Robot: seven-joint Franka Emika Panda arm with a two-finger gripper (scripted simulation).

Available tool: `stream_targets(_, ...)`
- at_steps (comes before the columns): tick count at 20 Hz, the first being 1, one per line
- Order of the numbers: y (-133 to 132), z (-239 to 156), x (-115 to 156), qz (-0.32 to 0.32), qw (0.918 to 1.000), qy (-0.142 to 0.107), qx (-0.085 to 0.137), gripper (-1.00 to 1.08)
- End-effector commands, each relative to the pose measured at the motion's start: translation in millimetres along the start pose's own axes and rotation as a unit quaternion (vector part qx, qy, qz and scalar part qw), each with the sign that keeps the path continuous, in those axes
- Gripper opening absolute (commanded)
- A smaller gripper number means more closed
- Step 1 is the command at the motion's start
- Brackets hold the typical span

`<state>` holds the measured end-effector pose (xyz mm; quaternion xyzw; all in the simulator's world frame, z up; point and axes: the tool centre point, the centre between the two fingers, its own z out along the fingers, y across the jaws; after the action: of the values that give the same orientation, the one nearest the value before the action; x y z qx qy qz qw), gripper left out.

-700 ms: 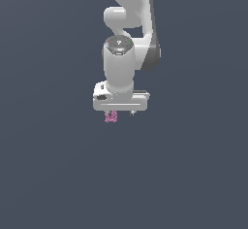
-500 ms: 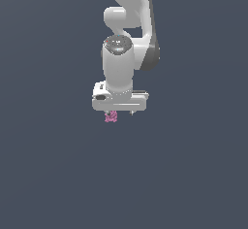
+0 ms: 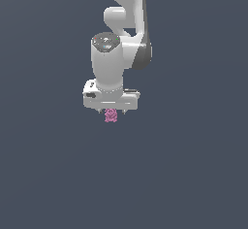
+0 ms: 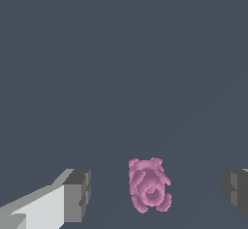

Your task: Pick up the object and move it to a goal position.

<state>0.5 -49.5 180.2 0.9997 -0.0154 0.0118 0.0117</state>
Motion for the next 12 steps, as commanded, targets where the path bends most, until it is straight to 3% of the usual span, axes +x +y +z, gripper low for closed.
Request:
stream_targets(1, -0.3, 2.2, -1.5, -0.001, 1.0000, 0.000, 0.000, 1.00)
stream_targets(12, 11.0, 42.5, -35.1, -0.010, 0.9999, -0.006, 0.006, 1.00)
